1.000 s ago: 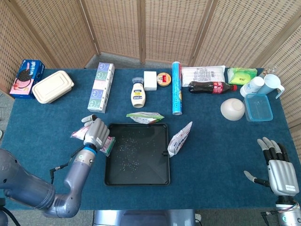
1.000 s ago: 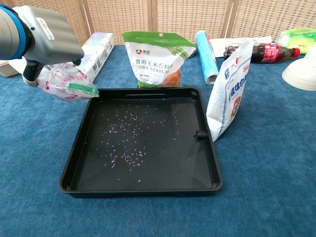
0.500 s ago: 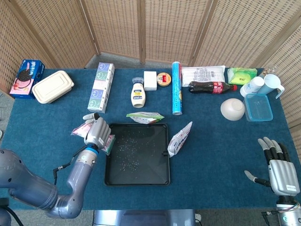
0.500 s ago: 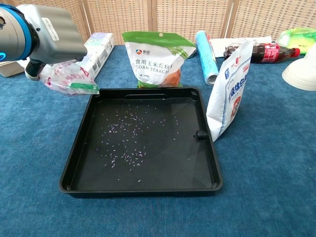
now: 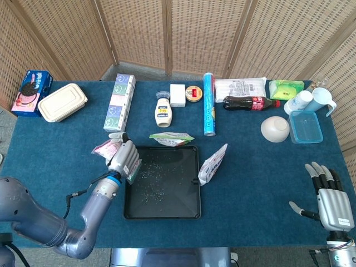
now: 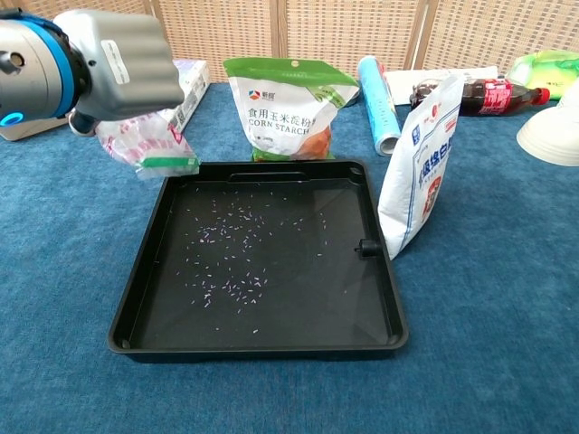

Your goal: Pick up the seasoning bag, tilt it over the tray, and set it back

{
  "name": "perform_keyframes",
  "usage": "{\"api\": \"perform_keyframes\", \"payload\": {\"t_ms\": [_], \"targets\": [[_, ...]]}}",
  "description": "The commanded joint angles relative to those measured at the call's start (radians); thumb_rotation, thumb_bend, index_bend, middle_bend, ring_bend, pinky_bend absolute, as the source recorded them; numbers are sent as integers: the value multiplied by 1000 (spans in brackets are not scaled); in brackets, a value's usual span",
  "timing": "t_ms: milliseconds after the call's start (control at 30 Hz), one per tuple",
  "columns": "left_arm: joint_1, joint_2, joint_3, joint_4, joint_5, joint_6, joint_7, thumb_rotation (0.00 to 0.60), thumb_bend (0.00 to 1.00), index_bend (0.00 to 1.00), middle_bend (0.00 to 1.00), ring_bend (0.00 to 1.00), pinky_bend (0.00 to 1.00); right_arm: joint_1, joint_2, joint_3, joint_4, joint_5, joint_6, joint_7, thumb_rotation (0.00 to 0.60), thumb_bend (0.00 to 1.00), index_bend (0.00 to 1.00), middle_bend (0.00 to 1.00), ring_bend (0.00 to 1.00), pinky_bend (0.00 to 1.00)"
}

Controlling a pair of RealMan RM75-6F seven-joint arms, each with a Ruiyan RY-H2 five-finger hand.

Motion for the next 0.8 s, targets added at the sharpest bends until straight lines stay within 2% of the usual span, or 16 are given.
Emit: {"api": "perform_keyframes", "payload": {"t_ms": [33,133,267,433,600,700,800], "targets": [[4,3,22,11,41,-11,21,600,624,1000,589,508,437,0,0,0,-1,0,0,-1,466,0,0,8,44,17],[15,7,43,20,102,-34,18,600,615,1000,589,508,437,-1,1,0,-2,-1,2,-2,462,0,0,8,44,17],[34,14,31,24,123,-52,-10,600,614,1000,590,509,437,-1,1,0,-2,1,2,-2,465,0,0,8,44,17],[44,13,23,12,90,-55,15,600,612,1000,589,509,432,0,-1,0,-1,2,-1,-7,465,0,0,8,44,17],[73,16,-42,-6,18,-85,-64,600,603,1000,589,508,432,0,-2,0,-1,2,0,-10,463,0,0,8,44,17],[69,16,-58,-11,-23,-89,-52,600,603,1000,589,509,431,0,-2,0,-1,3,0,-11,460,0,0,8,44,17],[72,20,-63,-11,-6,-93,-61,600,604,1000,589,508,432,0,-3,0,-1,3,-1,-13,464,0,0,8,44,17]]}}
